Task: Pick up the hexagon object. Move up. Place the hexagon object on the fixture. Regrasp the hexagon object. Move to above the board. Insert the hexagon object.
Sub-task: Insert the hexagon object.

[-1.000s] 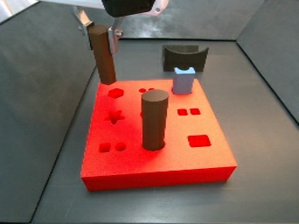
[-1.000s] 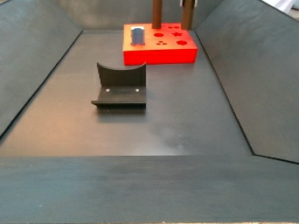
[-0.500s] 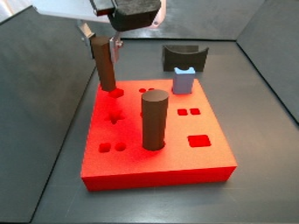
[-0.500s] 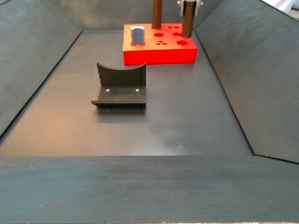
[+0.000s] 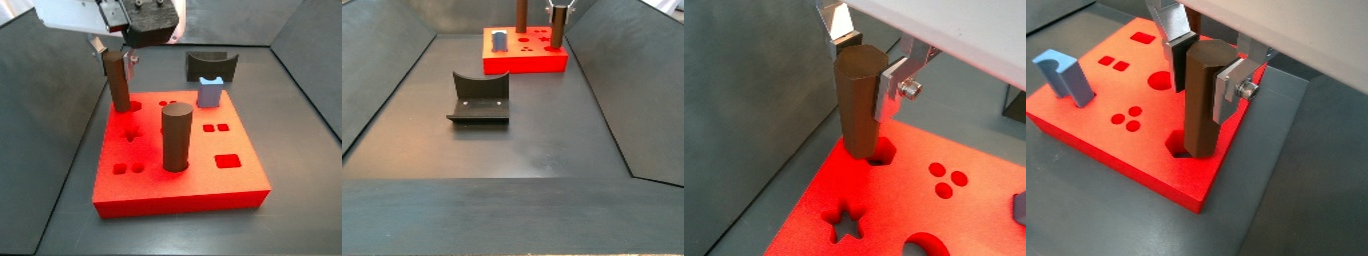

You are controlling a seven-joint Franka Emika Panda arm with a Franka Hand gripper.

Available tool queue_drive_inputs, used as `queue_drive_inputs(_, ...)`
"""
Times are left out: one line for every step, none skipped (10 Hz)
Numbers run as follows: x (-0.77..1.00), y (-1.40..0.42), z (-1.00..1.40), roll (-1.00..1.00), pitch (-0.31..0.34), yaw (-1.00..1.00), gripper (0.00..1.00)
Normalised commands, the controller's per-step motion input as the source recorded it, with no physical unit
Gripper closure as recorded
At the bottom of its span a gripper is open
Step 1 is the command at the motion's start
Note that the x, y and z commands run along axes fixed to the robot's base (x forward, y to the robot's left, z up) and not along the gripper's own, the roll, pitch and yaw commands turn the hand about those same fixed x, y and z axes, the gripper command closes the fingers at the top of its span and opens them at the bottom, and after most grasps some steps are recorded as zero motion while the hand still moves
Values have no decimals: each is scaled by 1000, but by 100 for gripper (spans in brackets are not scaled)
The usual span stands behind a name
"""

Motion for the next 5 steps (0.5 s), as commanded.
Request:
queue_drive_inputs(0, 0, -183, 11, 0, 23, 100)
queue_drive_inputs(0, 0, -526, 0, -49, 14, 100)
queue_drive_inputs(151, 0, -631, 0, -97, 31, 100)
queue_drive_inputs(294, 0, -603, -30, -80, 37, 100)
queue_drive_inputs(523, 100, -486, 0, 0, 86, 100)
